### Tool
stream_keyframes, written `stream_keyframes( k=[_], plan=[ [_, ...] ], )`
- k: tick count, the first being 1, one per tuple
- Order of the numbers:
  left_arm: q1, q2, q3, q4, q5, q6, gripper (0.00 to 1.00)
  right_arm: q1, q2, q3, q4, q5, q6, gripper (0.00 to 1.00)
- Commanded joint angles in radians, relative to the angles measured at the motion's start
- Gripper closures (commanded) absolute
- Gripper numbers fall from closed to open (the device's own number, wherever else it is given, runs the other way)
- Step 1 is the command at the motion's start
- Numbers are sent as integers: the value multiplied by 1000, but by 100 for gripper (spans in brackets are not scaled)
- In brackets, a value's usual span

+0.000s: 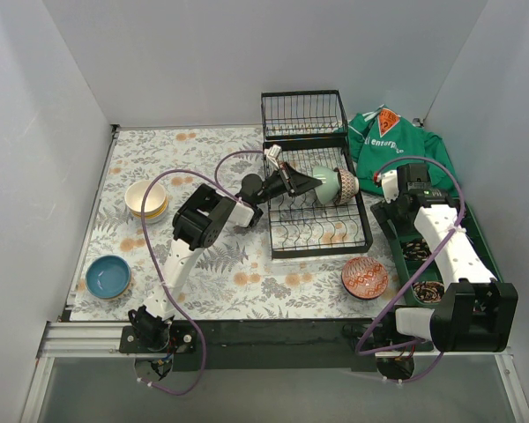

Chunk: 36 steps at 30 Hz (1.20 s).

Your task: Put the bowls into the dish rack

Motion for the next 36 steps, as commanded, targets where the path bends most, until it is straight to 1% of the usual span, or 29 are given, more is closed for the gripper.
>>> stream_keyframes(
  k=[1,4,7,8,9,10,12,16,17,19,21,22,23,24,26,27,29,30,31,32,34,35,36],
  plan=[
    [-37,111,-69,313,-14,-505,100,-2,-20,0,21,7,-14,11],
    [-39,109,-89,326,-25,-482,100,-2,-20,-3,23,0,-14,11],
    [-39,59,-172,309,-52,-436,100,-4,-20,-4,21,-5,-11,11],
    [-39,39,-192,282,-51,-411,100,-4,-21,-7,23,-7,-11,11],
    [-39,33,-201,269,-48,-385,96,-4,-21,-12,21,-10,-9,12],
    [-39,22,-198,257,-34,-374,88,-4,-26,-15,23,-11,-8,12],
    [-39,4,-181,220,-24,-319,79,-5,-27,-21,23,-14,-5,12],
    [-39,-58,-178,131,19,-207,73,-4,-41,-29,23,-26,5,12],
    [-39,-75,-178,102,27,-195,69,-4,-46,-33,24,-34,9,12],
    [-39,-122,-198,51,41,-131,64,-4,-55,-47,32,-43,17,12],
    [-37,-177,-221,-31,49,-59,60,-4,-60,-49,34,-48,25,11],
    [-34,-216,-235,-92,49,-11,54,-4,-64,-41,32,-50,29,11],
    [-31,-237,-240,-183,53,33,52,-4,-67,-32,29,-51,35,11],
    [-26,-274,-252,-240,62,82,52,-2,-69,-26,24,-51,37,11],
    [-16,-332,-260,-298,85,122,51,-4,-67,-12,21,-56,41,11],
    [-11,-355,-264,-361,95,145,51,-4,-64,-9,21,-57,46,11],
    [16,-403,-287,-427,115,214,51,-4,-63,3,20,-66,49,11],
    [29,-458,-293,-516,146,239,51,-4,-60,8,21,-69,54,11],
    [42,-484,-299,-562,164,265,51,-4,-60,10,21,-74,57,11],
    [70,-518,-310,-670,176,355,50,-2,-61,13,24,-79,63,11],
    [90,-607,-301,-819,222,499,50,-4,-63,10,32,-91,68,11],
    [107,-633,-268,-916,233,672,50,-4,-63,11,38,-97,71,11],
    [112,-660,-260,-1098,234,780,51,-2,-60,13,41,-102,74,11]
  ],
)
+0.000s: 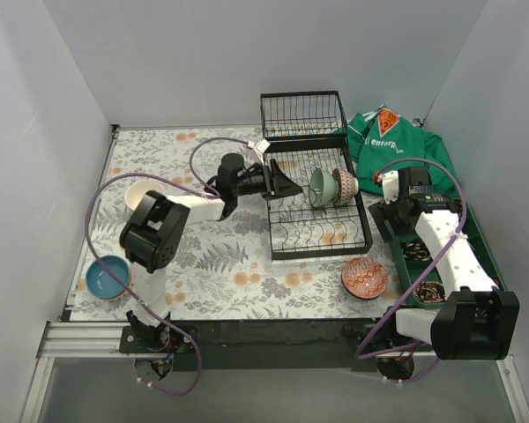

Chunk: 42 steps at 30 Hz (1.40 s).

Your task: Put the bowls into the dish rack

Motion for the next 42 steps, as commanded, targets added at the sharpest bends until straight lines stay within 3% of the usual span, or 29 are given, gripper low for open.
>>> stream_keyframes(
  k=[1,2,3,6,9,10,12,17,23,29,42],
  plan=[
    [50,-235,49,-560,53,528,51,-4,-15,50,25,-45,30,11],
    [68,-265,62,-644,38,606,51,-3,-13,58,28,-54,36,11],
    [78,-292,102,-843,13,781,51,-3,-9,76,30,-64,38,11],
    [148,-374,159,-1124,-137,1037,50,-1,10,106,34,-99,44,11],
    [202,-424,194,-1339,-274,1261,50,6,28,133,37,-146,44,11],
    [210,-426,234,-1405,-297,1435,50,11,30,150,36,-163,44,11],
    [220,-420,274,-1531,-445,1542,52,29,43,170,31,-168,36,11],
    [341,-401,348,-1778,-482,1910,53,63,76,250,2,-208,-5,10],
    [492,-323,297,-1785,-628,2040,52,82,100,279,11,-245,11,10],
    [621,-173,435,-1766,-654,1997,52,82,80,256,22,-272,34,9],
    [632,-213,374,-1728,-680,2037,60,83,57,218,39,-255,41,9]
  ],
)
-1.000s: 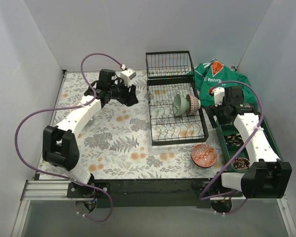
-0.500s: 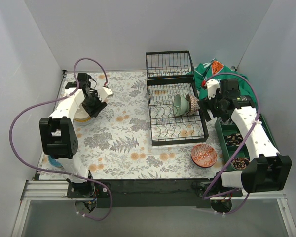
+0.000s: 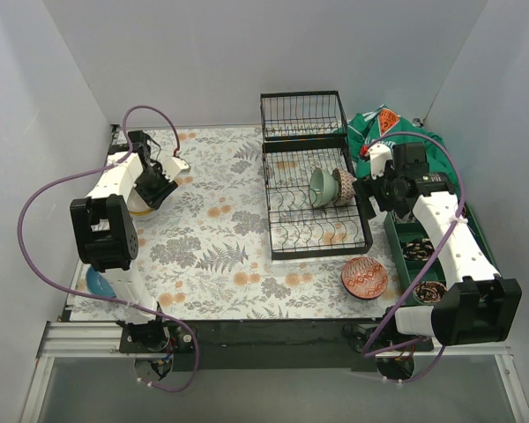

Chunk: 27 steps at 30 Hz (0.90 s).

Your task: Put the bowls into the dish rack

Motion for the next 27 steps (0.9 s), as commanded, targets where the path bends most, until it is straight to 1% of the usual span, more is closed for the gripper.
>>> stream_keyframes(
  k=[1,2,5,6,7,10,12,16,19,20,23,27],
  plan=[
    [1,-82,-30,29,-31,35,62,3,-34,-6,29,-3,14,9],
    [1,-83,-35,12,-36,34,63,3,-35,-9,32,-3,17,9],
    [1,-82,-35,-22,-39,23,73,3,-34,-13,36,-8,22,9],
    [1,-86,-34,-28,-41,12,76,3,-32,-13,37,-8,22,9],
    [1,-95,-34,-29,-39,8,82,3,-32,-13,37,-9,23,9],
    [1,-121,-15,-35,-38,-9,90,3,-27,-6,39,-9,23,9],
    [1,-131,8,-57,-39,-21,92,4,-24,-7,40,-9,25,9],
    [0,-172,-1,-57,-48,-22,92,3,-23,-18,43,-22,33,9],
    [0,-195,-36,-43,-54,-20,87,4,-21,-21,46,-29,37,9],
    [1,-198,-47,-37,-59,-23,83,4,-18,-21,45,-29,36,9],
    [0,-206,-84,-9,-71,-25,78,3,-15,-20,46,-28,36,9],
    [-2,-198,-96,6,-76,-40,78,4,-20,-26,48,-29,36,9]
  ],
)
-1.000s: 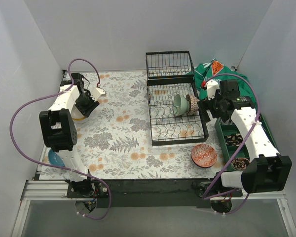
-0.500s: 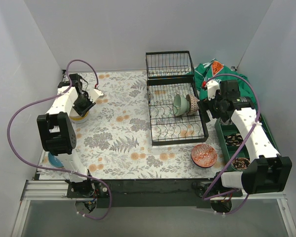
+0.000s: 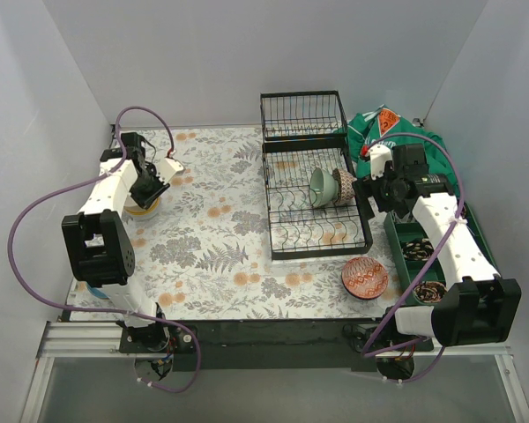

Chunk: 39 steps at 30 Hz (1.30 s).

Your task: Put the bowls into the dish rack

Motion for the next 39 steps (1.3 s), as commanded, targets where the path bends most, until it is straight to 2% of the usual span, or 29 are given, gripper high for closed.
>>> stream_keyframes(
  k=[1,10,15,17,27,29,32,33,34,35,36,37,38,39],
  plan=[
    [-4,-52,-14,21,-15,-11,78,3,-18,-9,30,-19,13,9],
    [-15,-46,-59,78,-29,-14,79,4,-38,-37,34,-16,17,9],
    [-17,-44,-39,80,-49,-26,96,4,-46,-43,33,-7,17,9],
    [-17,-47,8,63,-43,-43,100,4,-47,-43,33,-4,17,9],
    [-69,-57,349,-77,-43,-60,100,3,-44,-40,20,27,16,9],
    [-76,-32,459,-109,49,-93,100,4,-35,-37,20,34,17,9],
    [-132,26,577,-134,240,-241,100,3,-23,-23,16,59,19,9],
    [-145,35,622,-132,302,-350,100,3,-21,-17,16,75,19,9],
    [-152,46,628,-111,364,-394,100,3,-15,-12,16,82,18,9],
    [-158,40,618,-86,523,-431,100,3,-15,-9,13,82,14,9],
    [-174,22,552,-41,584,-484,100,1,-14,-3,10,120,5,9],
    [-181,-1,489,97,657,-587,100,0,-12,9,-3,128,2,9],
    [-187,-64,426,181,804,-644,100,1,-12,15,-9,137,-2,9],
    [-205,-95,285,275,883,-691,100,1,-15,21,-15,151,-9,9]
  ],
)
